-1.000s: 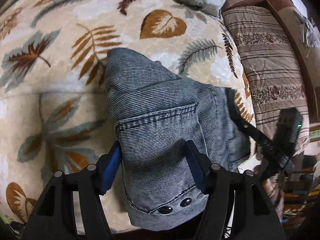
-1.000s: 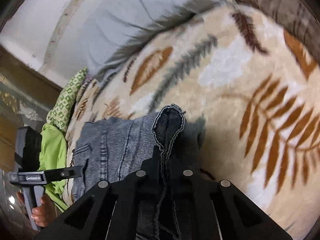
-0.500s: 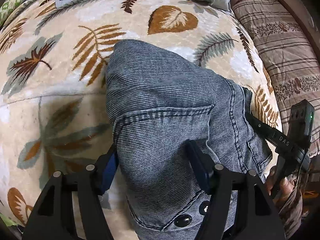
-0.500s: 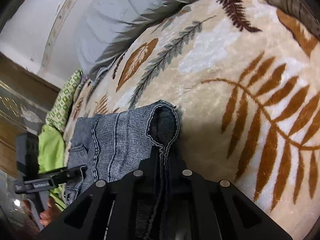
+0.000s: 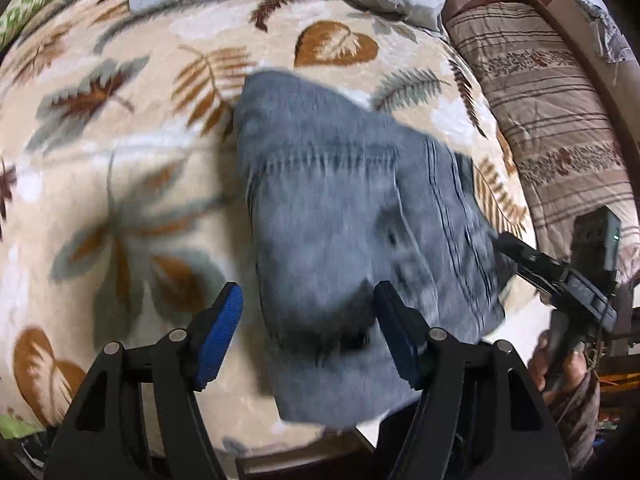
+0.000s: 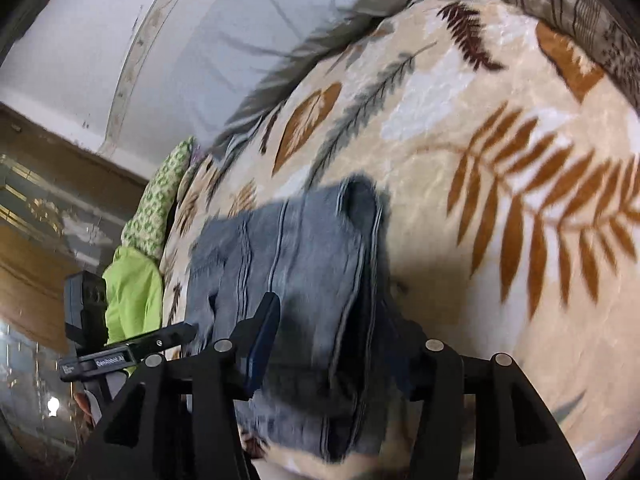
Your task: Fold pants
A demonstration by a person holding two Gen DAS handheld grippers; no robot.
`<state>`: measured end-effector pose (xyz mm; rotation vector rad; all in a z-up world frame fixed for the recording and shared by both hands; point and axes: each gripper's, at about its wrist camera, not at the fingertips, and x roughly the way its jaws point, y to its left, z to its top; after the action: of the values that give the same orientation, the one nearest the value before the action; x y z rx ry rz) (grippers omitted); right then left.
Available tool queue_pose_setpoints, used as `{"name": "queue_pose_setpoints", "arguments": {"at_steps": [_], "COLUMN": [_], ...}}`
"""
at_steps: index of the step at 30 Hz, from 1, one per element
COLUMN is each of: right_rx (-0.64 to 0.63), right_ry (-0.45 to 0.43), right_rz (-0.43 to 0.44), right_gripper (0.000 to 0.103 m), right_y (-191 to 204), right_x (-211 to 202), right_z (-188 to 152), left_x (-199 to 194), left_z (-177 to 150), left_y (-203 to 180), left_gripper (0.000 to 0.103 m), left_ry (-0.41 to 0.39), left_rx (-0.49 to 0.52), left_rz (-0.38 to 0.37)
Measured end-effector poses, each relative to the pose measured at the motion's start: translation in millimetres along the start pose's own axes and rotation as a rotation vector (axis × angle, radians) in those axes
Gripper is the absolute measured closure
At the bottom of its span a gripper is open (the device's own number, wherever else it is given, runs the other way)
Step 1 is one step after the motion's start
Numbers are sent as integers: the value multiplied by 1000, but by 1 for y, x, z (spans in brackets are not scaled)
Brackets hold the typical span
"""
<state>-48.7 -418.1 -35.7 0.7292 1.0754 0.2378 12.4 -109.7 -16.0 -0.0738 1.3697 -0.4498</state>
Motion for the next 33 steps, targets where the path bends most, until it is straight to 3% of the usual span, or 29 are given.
{"name": "queue_pose_setpoints", "arguments": {"at_steps": [3, 5, 10, 14, 17, 20, 24, 26, 30, 33], "right_rx": [-57, -65, -70, -76, -56, -10, 25, 65, 52, 35], "right_ry": [3, -5, -20, 2, -45, -38, 27, 56, 124, 152], "right_rz": [-83, -140, -134, -143, -83, -31, 1, 103, 248, 261], "right_gripper": [70, 70, 73, 70, 66, 55, 53, 53, 49, 51], "right_y": [2, -4, -14, -8, -5, -11, -24, -35, -37, -38], "right_x": [8, 13, 14, 10, -7, -4, 19, 28, 38, 45], "right_z": [-9, -13, -16, -10, 4, 16, 21, 19, 17, 21], "left_x": [6, 13, 22, 16, -5, -15, 5, 19, 38, 50], "left_z": [-9, -8, -8, -5, 2, 13, 24, 26, 24, 22], "left_y": [5, 8, 9, 16, 14, 17, 34, 40, 33, 19], "left_gripper": [30, 28, 21, 21, 22, 22, 22, 22, 22, 20], "left_ry": [-3, 10, 2, 25, -30, -67, 11, 54, 100, 102], "left_rx": [-17, -33, -30, -55, -31, -32, -113, -153, -139, -105], "left_rz": [9, 6, 30, -6, -6, -25, -119, -166, -227, -222]}}
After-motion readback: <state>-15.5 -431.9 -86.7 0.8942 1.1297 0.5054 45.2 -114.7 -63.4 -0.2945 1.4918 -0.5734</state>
